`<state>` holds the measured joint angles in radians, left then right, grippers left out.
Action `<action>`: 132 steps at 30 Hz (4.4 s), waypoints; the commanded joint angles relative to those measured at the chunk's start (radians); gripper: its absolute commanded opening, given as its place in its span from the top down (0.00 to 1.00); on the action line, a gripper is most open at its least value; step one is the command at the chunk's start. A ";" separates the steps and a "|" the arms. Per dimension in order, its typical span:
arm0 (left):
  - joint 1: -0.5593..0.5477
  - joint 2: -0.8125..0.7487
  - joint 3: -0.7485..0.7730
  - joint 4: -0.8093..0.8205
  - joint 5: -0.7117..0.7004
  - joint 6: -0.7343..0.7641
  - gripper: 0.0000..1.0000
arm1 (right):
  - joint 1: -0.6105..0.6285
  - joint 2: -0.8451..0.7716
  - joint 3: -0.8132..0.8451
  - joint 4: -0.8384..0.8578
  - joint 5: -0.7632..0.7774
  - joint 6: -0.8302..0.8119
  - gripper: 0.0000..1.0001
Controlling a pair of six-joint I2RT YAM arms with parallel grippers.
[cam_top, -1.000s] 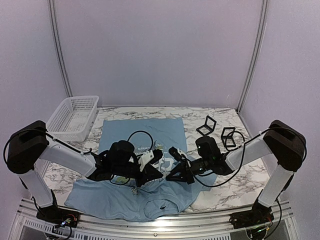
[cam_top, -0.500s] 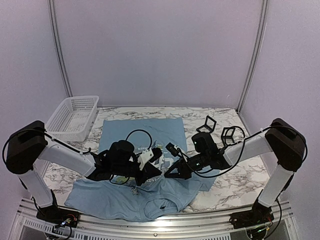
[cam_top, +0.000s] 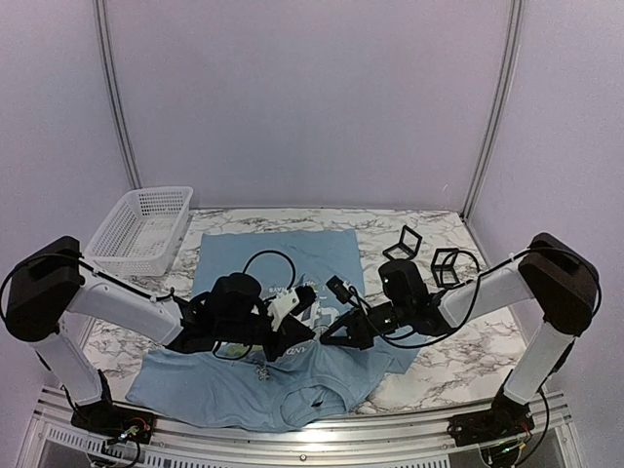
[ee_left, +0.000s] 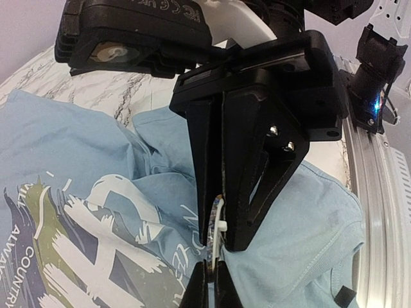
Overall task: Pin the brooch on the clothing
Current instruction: Pin the brooch onto the flattened clothing, then place the clothing with brooches at the center of the board.
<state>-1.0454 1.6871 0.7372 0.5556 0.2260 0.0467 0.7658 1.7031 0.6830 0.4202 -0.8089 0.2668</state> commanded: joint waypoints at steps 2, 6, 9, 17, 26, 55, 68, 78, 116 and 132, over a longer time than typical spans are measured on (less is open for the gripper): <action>-0.051 -0.034 -0.004 0.056 0.068 0.009 1.00 | 0.008 -0.041 -0.011 0.216 0.052 0.079 0.96; -0.050 -0.036 -0.008 0.059 0.055 0.003 1.00 | 0.008 -0.044 -0.017 0.213 0.049 0.073 0.95; -0.048 -0.043 -0.013 0.062 0.044 0.002 1.00 | 0.008 -0.047 -0.030 0.227 0.045 0.076 0.94; -0.045 -0.046 -0.018 0.063 0.038 -0.005 1.00 | 0.016 -0.059 -0.032 0.225 0.047 0.057 0.88; -0.045 -0.046 -0.016 0.065 0.039 -0.009 1.00 | 0.042 -0.051 -0.029 0.257 0.061 0.073 0.82; -0.034 -0.061 -0.044 0.064 -0.019 0.014 1.00 | 0.044 -0.178 -0.146 0.264 0.074 0.010 0.76; -0.038 -0.065 -0.055 0.061 -0.048 0.046 1.00 | -0.056 -0.303 -0.160 0.144 0.050 -0.063 0.66; -0.033 -0.070 -0.038 0.061 0.093 0.008 1.00 | -0.038 -0.238 -0.260 0.307 -0.025 -0.164 0.53; -0.009 -0.095 -0.023 0.067 0.229 -0.016 1.00 | 0.014 -0.125 -0.185 0.286 -0.019 -0.298 0.84; -0.187 -0.082 -0.055 0.012 -0.445 0.565 1.00 | -0.072 -0.410 -0.285 0.177 0.353 -0.202 0.66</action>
<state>-1.1927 1.5814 0.6830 0.5892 0.0006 0.4107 0.7040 1.3518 0.4030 0.6495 -0.6323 0.0128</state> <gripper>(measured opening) 0.006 0.344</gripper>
